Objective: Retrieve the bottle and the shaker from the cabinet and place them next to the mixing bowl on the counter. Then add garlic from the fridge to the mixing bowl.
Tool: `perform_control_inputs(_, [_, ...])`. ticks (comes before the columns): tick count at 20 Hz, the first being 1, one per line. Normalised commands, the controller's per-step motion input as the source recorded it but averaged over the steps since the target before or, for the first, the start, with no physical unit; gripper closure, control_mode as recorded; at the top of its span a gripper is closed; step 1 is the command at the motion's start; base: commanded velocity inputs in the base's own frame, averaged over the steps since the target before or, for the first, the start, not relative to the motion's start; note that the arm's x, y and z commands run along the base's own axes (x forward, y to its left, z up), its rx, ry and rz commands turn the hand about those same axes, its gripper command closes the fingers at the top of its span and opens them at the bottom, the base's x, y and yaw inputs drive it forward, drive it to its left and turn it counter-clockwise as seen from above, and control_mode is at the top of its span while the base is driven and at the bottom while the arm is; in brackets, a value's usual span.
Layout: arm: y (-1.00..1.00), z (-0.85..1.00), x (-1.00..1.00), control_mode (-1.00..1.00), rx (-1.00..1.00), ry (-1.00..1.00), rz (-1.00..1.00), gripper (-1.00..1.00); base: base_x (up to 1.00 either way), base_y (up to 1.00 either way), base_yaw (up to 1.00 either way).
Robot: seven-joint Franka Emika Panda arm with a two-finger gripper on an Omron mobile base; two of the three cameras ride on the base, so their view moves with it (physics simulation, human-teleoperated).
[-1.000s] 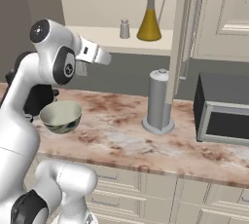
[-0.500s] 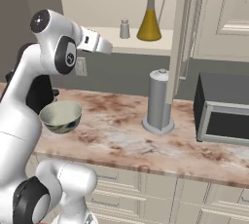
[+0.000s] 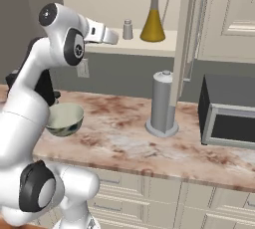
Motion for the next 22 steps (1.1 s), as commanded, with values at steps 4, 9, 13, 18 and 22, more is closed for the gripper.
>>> perform_control_inputs(4, [-0.1, 0.1, 0.41, -1.0, 0.0, -0.03, 0.04, -1.0, 0.0, 0.0, 0.0])
perform_control_inputs(9, [-0.01, 0.0, 0.54, -1.0, -0.01, 0.0, 0.0, -1.0, 0.0, 0.0, 0.0])
perform_control_inputs(13, [0.0, 0.0, 0.56, -1.0, 0.0, 0.0, 0.0, -1.0, 0.0, 0.0, 0.0])
perform_control_inputs(18, [-0.03, 0.0, 0.64, -1.0, -0.05, 0.01, -0.03, -1.0, 0.0, 0.0, 0.0])
perform_control_inputs(22, [-0.14, 0.0, 0.48, -1.0, -0.01, 0.0, -0.03, -1.0, 0.0, 0.0, 0.0])
